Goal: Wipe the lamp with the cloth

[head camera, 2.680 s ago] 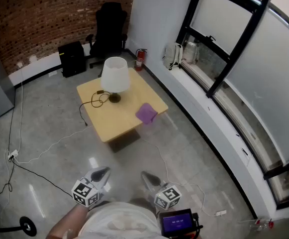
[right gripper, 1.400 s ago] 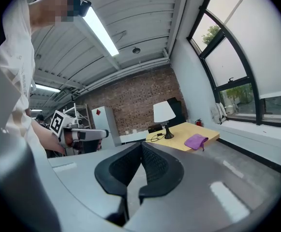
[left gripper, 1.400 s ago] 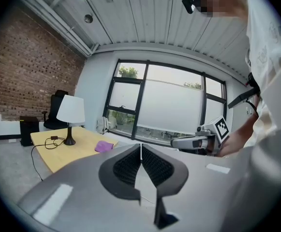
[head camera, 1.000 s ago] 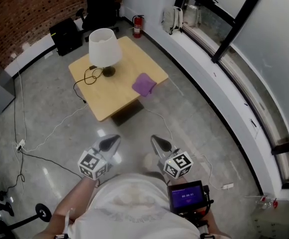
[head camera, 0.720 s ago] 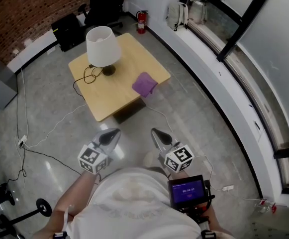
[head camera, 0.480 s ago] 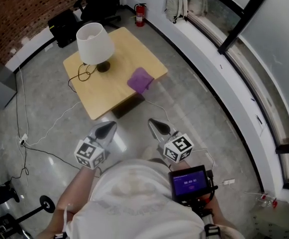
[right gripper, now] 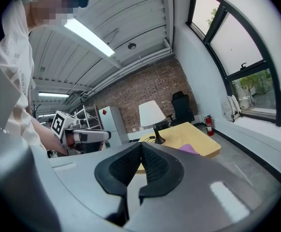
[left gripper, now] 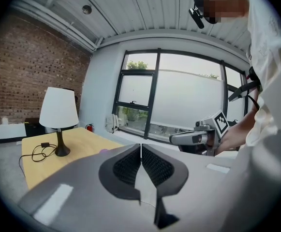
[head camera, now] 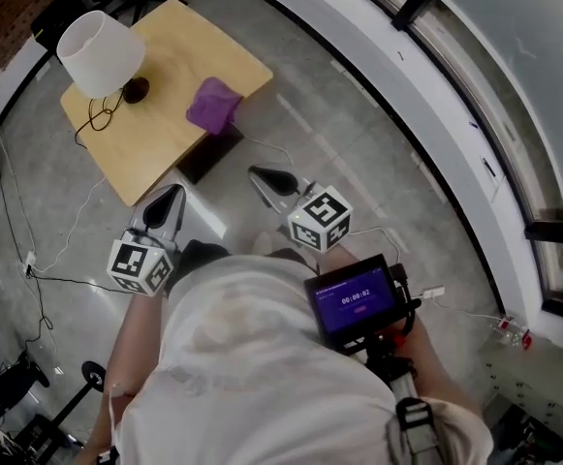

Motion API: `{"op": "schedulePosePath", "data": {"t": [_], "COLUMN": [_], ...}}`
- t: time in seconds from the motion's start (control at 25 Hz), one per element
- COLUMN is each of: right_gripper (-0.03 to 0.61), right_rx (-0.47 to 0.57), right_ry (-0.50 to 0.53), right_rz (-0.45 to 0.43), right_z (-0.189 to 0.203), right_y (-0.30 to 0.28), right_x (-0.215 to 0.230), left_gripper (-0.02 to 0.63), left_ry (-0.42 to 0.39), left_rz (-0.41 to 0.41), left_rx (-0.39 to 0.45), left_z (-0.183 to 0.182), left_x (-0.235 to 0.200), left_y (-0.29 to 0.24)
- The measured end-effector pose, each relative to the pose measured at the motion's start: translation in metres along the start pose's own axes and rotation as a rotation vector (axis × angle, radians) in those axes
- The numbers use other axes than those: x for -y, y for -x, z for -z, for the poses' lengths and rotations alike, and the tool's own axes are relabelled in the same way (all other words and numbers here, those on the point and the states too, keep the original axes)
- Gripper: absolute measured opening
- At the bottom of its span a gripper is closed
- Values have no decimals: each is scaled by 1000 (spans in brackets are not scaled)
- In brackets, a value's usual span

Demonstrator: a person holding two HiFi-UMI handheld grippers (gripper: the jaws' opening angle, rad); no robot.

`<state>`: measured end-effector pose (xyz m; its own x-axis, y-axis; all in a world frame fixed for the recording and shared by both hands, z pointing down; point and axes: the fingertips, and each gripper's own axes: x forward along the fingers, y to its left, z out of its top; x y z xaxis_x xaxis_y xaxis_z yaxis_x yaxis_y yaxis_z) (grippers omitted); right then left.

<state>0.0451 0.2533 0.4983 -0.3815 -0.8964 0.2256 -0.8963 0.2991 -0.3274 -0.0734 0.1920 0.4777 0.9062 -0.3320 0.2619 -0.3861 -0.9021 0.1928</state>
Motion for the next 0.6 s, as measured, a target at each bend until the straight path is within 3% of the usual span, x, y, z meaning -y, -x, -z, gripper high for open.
{"op": "schedulePosePath", "data": {"t": [0.6], "right_gripper": [14], "right_rx": [10], "right_ry": [-8], "right_rz": [70], "right_z": [-33], "right_y": [-45], "right_x": [67], "left_gripper": [9], "left_ry": [19], "left_rz": [44], "left_rx": [-76], "left_z": [5], "left_x": [-65], "left_y": [-74]}}
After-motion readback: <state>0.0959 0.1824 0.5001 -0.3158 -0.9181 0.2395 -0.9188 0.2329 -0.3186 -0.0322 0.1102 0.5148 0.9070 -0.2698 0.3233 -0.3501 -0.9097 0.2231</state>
